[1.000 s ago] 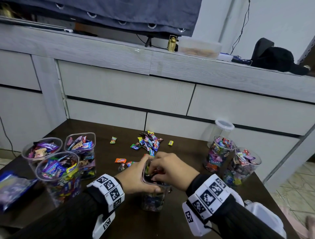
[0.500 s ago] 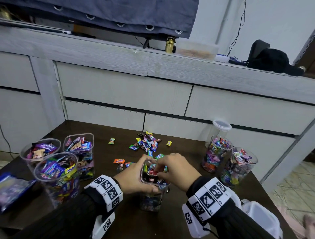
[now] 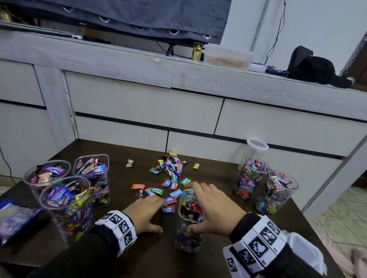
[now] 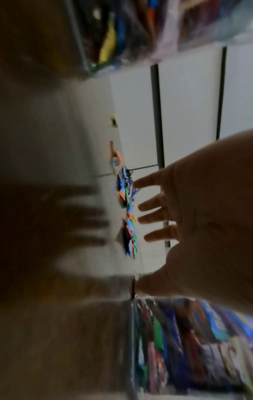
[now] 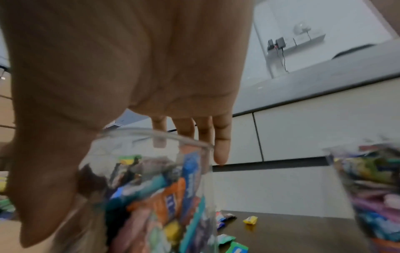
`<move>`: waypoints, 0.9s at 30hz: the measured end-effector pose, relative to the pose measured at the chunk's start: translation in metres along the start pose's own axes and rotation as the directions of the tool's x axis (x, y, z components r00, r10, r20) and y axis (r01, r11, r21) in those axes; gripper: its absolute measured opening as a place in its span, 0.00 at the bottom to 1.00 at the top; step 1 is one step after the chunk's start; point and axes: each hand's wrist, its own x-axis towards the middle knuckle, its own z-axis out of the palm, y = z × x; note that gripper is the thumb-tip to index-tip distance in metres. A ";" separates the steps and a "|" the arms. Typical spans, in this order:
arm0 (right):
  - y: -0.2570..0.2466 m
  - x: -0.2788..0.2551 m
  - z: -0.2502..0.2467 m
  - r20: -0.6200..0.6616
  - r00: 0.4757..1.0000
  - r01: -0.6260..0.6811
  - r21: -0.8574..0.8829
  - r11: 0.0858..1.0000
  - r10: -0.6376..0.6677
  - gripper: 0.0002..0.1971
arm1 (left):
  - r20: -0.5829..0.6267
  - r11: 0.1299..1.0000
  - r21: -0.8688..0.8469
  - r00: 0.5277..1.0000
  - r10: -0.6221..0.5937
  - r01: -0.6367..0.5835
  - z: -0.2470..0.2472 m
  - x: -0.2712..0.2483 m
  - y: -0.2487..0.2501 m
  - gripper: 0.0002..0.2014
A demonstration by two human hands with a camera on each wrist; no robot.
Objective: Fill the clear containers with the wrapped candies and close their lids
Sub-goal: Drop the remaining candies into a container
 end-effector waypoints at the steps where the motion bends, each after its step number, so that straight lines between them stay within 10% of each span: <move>1: 0.006 -0.004 -0.002 0.015 1.000 -0.025 -0.014 1.000 0.025 0.49 | -0.007 0.998 0.022 0.998 -0.060 0.060 0.004 -0.001 -0.001 0.37; 8: 0.065 -0.008 -0.014 0.064 0.963 -0.256 -0.066 0.964 0.260 0.45 | 0.066 0.937 0.040 0.935 -0.348 0.346 0.014 0.003 0.003 0.41; 18: 0.110 0.025 -0.014 -0.004 0.829 -0.553 -0.161 0.817 0.560 0.43 | 0.110 0.928 0.002 0.923 -0.370 0.372 0.014 0.003 0.001 0.41; 27: 0.134 0.037 -0.034 0.037 0.817 -0.573 -0.056 0.818 0.575 0.45 | -0.164 0.930 0.003 0.918 -0.361 0.366 0.006 0.012 -0.001 0.29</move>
